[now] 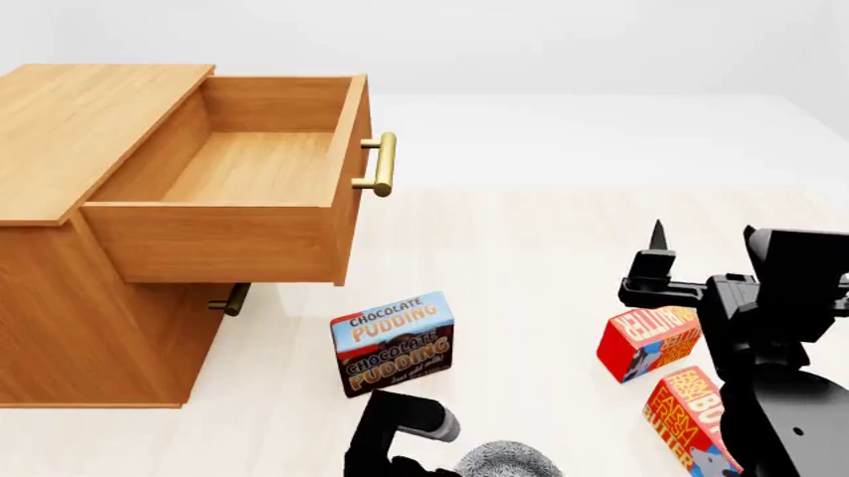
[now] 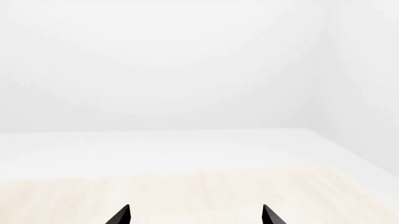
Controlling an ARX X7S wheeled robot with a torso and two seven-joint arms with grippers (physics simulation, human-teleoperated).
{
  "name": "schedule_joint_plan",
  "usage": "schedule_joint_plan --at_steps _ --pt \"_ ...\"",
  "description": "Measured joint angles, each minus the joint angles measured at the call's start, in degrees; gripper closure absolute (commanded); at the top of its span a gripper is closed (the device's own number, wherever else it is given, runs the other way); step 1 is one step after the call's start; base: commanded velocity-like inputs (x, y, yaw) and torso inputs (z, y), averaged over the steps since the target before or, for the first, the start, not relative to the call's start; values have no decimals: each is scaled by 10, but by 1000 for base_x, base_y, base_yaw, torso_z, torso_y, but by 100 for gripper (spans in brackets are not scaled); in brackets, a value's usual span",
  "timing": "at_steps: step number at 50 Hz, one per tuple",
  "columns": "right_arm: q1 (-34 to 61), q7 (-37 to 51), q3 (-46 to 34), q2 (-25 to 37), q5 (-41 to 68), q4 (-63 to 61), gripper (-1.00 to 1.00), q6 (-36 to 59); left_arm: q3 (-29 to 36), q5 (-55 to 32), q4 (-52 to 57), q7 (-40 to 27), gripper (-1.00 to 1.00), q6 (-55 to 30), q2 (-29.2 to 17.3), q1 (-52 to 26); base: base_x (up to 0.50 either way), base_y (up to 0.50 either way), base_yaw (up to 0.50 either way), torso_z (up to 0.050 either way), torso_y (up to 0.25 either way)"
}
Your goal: Put the bowl in the top drawer of the cabinet.
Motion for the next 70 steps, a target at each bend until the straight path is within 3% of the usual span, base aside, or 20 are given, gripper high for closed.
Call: schedule_joint_plan --at_steps 15,27,37,55,70 --pt "-28 -7 14 4 19 -41 -100 10 -85 -128 78 -93 100 -2 -30 -49 0 0 0 0 0" --pt "-41 -8 -7 -5 19 -44 -100 -1 -140 -315 107 -274 100 26 -74 -217 0 0 0 0 0" --pt "-56 -12 -16 -8 22 -44 -100 -11 -151 -386 78 -350 100 40 -95 -345 0 0 0 0 0" --pt "-73 -14 -22 -8 25 -42 -100 -25 -150 -414 -9 -403 100 53 -117 -509 0 0 0 0 0" --pt "-78 -20 -24 -9 38 -47 -100 -29 -100 -269 -196 -392 100 80 -116 -619 0 0 0 0 0"
